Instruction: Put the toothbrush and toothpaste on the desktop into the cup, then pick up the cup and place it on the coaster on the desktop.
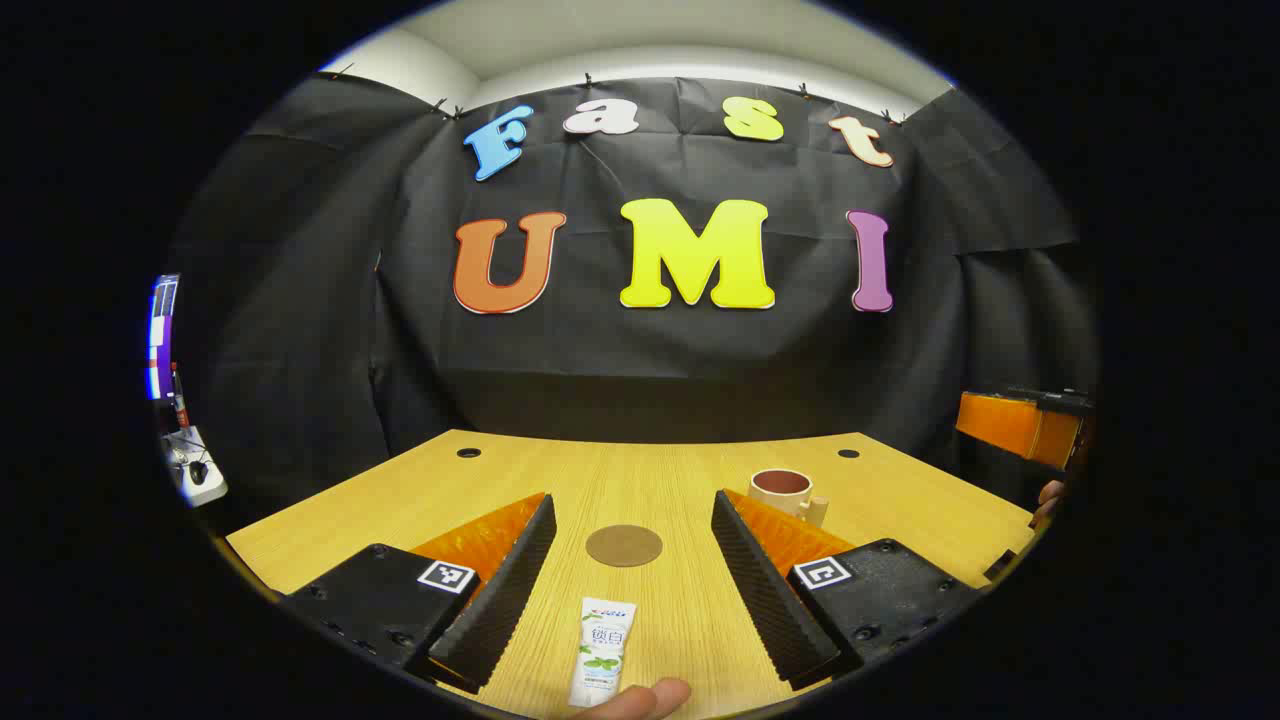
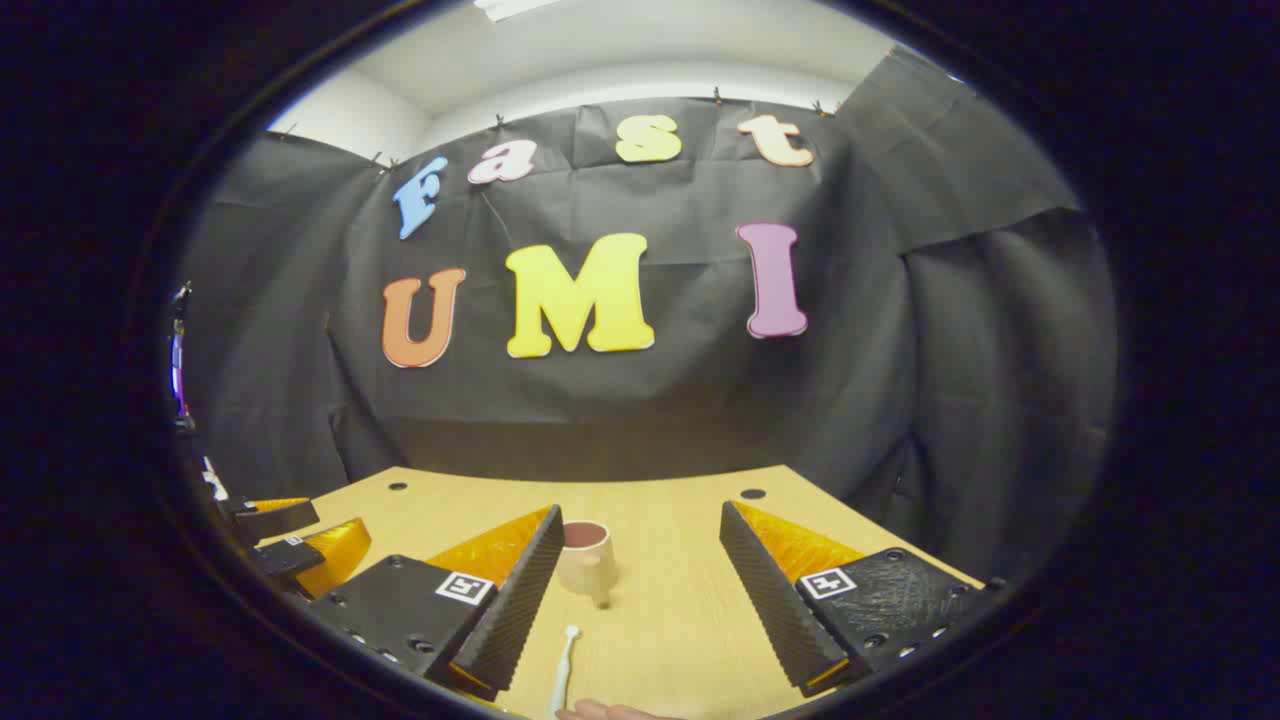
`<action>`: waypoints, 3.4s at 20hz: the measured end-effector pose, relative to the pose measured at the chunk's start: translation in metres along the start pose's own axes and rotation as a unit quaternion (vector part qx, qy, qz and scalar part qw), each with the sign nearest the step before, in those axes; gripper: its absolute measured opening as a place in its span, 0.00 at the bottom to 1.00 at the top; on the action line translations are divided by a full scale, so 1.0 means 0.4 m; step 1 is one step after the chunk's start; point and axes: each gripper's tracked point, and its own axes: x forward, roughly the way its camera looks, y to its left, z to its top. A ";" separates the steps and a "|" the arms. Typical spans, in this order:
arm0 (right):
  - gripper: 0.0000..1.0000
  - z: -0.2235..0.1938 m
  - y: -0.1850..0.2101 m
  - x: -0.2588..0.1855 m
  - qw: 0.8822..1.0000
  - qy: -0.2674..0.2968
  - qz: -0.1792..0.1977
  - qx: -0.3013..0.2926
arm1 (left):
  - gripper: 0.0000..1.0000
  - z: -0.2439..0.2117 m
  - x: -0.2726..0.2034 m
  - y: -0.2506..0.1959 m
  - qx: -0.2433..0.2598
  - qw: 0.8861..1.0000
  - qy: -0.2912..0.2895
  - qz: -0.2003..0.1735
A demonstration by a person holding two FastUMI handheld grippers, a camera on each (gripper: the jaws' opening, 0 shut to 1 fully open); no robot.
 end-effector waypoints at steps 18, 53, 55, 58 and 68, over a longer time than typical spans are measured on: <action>0.95 0.190 -0.188 -0.158 0.984 -0.139 -0.081 -0.073 | 0.99 0.000 -0.031 -0.100 0.014 1.000 0.000 -0.028; 0.69 -0.627 0.176 0.028 0.954 0.297 0.008 -0.033 | 1.00 -0.327 -0.042 0.109 -0.007 0.993 0.119 -0.011; 0.71 -0.626 0.180 0.038 0.949 0.314 0.006 -0.025 | 1.00 -0.338 -0.045 0.099 -0.012 0.991 0.131 -0.014; 0.58 -0.639 0.188 0.054 0.946 0.323 0.015 -0.005 | 1.00 -0.353 -0.042 0.097 -0.014 0.989 0.145 -0.013; 0.05 -0.643 0.186 0.043 0.946 0.324 0.020 0.003 | 0.99 -0.422 -0.039 0.083 -0.012 0.977 0.215 -0.010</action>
